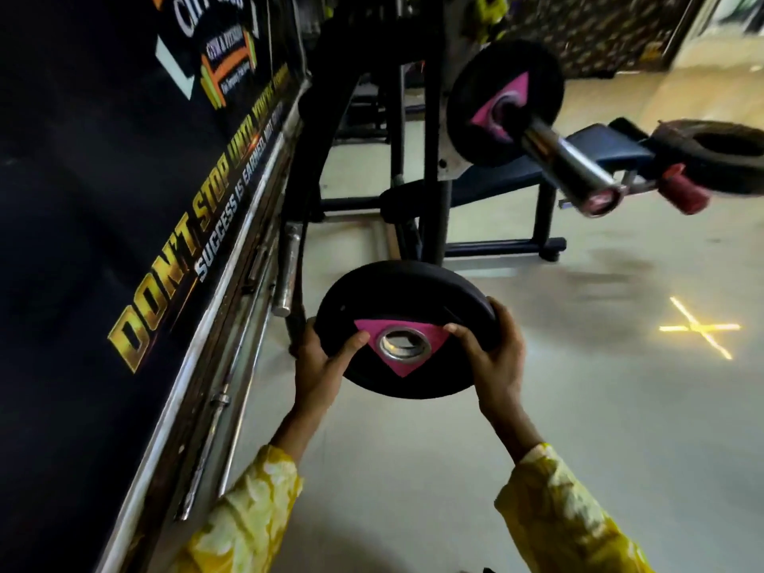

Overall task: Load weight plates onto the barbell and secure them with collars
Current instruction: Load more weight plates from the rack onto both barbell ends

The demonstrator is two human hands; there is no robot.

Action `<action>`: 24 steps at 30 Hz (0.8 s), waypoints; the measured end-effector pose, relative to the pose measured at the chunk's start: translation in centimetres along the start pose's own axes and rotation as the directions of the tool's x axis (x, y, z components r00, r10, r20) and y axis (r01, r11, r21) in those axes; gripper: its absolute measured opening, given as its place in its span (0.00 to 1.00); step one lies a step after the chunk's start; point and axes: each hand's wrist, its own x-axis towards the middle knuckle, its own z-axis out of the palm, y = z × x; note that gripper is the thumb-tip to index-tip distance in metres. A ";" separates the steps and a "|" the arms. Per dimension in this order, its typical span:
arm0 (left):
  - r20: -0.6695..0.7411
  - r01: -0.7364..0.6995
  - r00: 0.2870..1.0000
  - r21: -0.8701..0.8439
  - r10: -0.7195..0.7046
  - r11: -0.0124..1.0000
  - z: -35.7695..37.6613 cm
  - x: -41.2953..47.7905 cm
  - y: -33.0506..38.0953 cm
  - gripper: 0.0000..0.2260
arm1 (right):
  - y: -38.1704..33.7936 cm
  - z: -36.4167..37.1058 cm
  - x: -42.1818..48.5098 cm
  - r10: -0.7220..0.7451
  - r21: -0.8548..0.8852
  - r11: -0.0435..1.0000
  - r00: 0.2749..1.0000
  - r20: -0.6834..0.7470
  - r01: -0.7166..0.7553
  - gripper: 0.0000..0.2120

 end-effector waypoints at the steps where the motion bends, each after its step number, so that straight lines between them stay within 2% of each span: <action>1: -0.003 -0.039 0.999 -0.005 0.039 0.999 1.7 0.0 1.3 0.23 | -0.5 -1.6 0.7 -0.028 0.018 0.999 0.999 -0.018 0.028 0.22; 6: -0.040 -0.172 0.985 -0.058 0.170 0.983 11.2 0.7 6.3 0.21 | -2.3 -10.0 6.0 -0.155 0.015 0.987 0.984 -0.090 0.157 0.22; 12: -0.133 -0.255 0.962 -0.117 0.239 0.960 22.3 2.5 9.3 0.20 | -3.2 -18.5 14.8 -0.279 -0.014 0.960 0.959 -0.043 0.279 0.26; 15: -0.202 -0.268 0.949 -0.103 0.244 0.958 25.3 3.3 10.0 0.16 | -3.5 -20.1 18.5 -0.316 -0.036 0.948 0.948 0.031 0.317 0.28; 19: -0.279 -0.274 0.927 -0.048 0.251 0.960 27.6 4.2 10.5 0.16 | -3.6 -20.5 21.9 -0.279 -0.007 0.959 0.949 0.146 0.283 0.27; 24: -0.319 -0.258 0.917 -0.015 0.240 0.966 28.6 4.9 10.4 0.17 | -2.6 -20.1 23.5 -0.305 0.025 0.952 0.940 0.153 0.305 0.26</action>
